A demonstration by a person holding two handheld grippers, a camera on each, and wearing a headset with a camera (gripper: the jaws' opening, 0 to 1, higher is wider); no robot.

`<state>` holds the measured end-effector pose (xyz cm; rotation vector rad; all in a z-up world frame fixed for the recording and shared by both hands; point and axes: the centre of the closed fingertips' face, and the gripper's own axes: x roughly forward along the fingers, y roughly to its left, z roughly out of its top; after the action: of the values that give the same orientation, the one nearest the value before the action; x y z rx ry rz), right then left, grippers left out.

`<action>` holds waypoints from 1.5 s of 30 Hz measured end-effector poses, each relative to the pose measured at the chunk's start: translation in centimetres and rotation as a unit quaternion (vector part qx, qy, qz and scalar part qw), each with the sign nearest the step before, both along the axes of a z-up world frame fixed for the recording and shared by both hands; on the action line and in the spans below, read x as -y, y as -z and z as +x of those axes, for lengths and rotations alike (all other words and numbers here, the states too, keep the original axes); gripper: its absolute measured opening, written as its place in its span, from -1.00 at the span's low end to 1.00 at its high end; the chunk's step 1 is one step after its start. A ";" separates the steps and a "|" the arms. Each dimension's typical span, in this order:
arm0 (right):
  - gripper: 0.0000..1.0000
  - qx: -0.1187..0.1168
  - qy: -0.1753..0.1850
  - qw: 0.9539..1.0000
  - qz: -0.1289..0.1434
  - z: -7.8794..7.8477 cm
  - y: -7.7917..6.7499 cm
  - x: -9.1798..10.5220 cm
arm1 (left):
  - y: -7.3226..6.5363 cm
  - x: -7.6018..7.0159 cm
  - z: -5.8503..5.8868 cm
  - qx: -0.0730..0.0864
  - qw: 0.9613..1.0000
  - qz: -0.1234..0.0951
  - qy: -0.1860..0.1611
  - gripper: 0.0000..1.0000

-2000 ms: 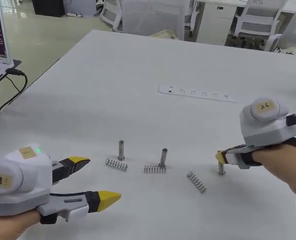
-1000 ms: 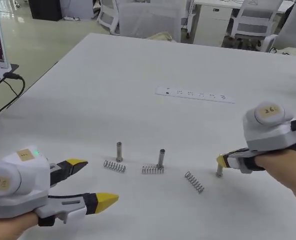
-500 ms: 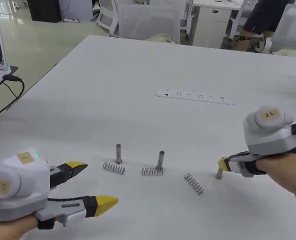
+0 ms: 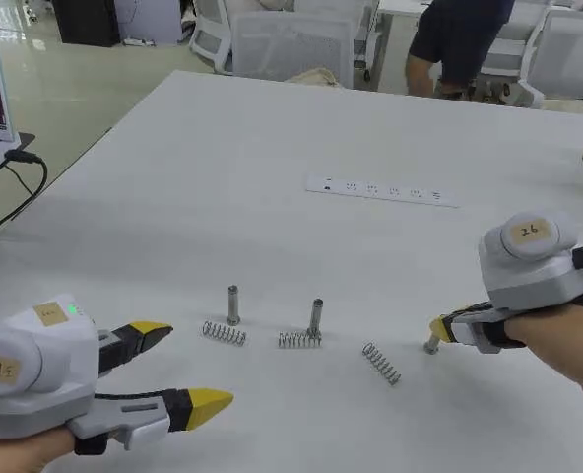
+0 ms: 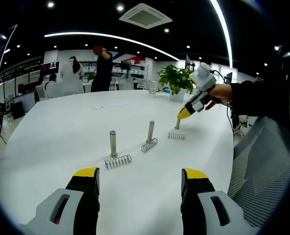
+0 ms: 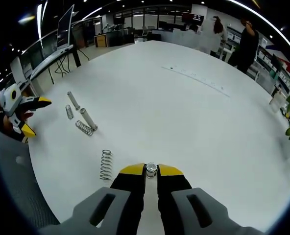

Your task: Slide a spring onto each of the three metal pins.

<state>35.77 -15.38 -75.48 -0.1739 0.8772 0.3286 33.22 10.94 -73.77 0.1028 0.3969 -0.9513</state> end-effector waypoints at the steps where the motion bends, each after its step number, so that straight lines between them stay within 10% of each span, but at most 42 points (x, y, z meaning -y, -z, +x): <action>1: -0.88 0.000 0.000 1.000 -0.001 0.0 0.0 0.0 | 0.0 0.0 0.0 0.000 1.000 0.000 0.000 0.28; 45: -0.26 0.010 -0.014 1.000 -0.001 -0.2 0.2 0.1 | 0.2 0.0 0.0 -0.003 1.000 0.003 0.001 0.28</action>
<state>35.53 -15.51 -75.71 -0.1907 0.8549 0.3517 33.21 10.95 -73.92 0.1053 0.4043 -0.9530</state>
